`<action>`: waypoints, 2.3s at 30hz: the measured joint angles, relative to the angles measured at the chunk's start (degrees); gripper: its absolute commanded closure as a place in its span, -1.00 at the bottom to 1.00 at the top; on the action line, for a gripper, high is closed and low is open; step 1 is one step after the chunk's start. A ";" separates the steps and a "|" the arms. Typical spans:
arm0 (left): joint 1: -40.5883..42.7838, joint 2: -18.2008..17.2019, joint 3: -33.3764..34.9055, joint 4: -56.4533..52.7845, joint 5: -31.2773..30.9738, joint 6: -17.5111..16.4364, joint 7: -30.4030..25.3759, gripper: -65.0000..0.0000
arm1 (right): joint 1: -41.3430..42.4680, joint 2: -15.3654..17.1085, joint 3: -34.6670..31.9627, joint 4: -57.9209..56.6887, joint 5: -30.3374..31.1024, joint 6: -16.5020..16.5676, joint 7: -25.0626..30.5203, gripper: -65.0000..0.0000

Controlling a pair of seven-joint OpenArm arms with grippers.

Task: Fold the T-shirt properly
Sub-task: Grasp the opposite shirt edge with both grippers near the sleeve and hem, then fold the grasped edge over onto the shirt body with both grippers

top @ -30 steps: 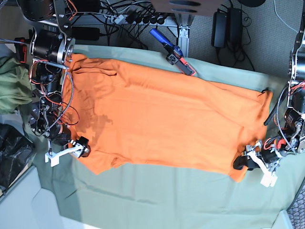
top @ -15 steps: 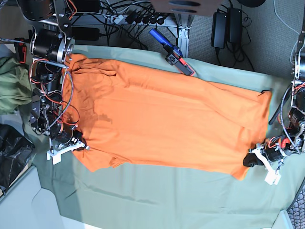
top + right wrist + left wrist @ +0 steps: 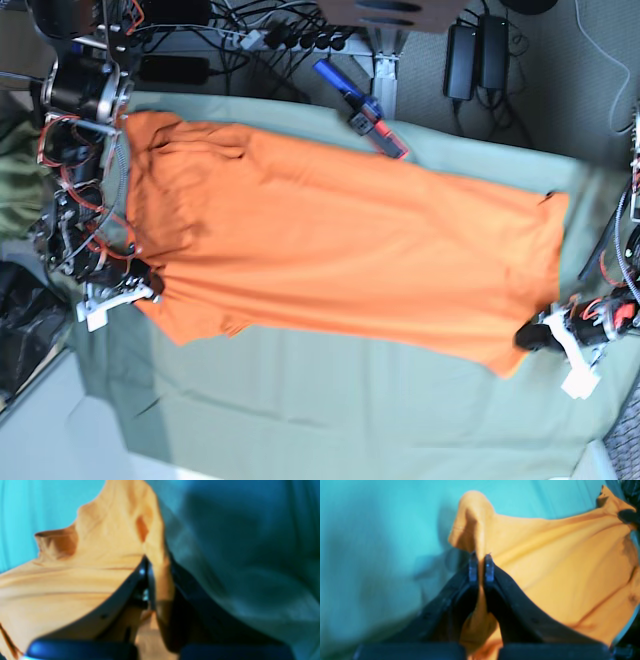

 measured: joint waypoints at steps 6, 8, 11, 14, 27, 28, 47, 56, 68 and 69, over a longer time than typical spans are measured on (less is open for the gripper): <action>7.52 -3.19 0.11 10.10 -0.46 0.00 0.48 1.00 | -5.68 2.14 -0.11 9.16 0.39 0.63 -1.46 1.00; 9.62 -3.91 0.11 12.81 -0.42 0.00 0.55 1.00 | -8.22 2.62 -0.13 12.61 0.17 0.76 -1.64 1.00; 11.87 -4.37 0.13 15.28 -0.37 0.00 0.61 1.00 | -11.89 2.99 -0.13 17.25 -0.48 0.81 -1.64 1.00; 12.94 -4.46 0.17 16.44 -0.42 0.00 0.57 1.00 | -14.84 3.10 -0.07 20.76 -0.66 0.81 -1.40 1.00; 13.53 -4.44 0.20 16.46 0.09 0.00 -0.13 1.00 | -21.38 2.93 0.63 22.77 -2.99 1.33 4.35 -0.12; 13.51 -4.37 0.20 16.46 0.09 0.00 -0.13 1.00 | -21.40 2.80 1.18 22.99 -2.73 1.36 4.17 -0.12; 13.97 -4.35 0.20 16.46 0.00 0.00 -0.09 1.00 | -16.61 -0.24 10.23 30.01 -5.09 1.46 1.03 -0.12; 13.99 -4.37 0.20 16.46 -0.11 0.00 -0.11 1.00 | -10.01 -3.89 7.10 17.40 -7.34 1.49 6.08 -0.12; 14.01 -4.35 0.20 16.48 -0.11 0.00 -0.33 1.00 | -9.29 -6.97 -2.71 15.98 -10.64 1.49 8.31 0.68; 14.01 -4.35 0.20 16.46 -0.07 0.00 -0.33 1.00 | -9.29 -7.08 -2.75 15.98 -10.56 1.49 8.26 0.85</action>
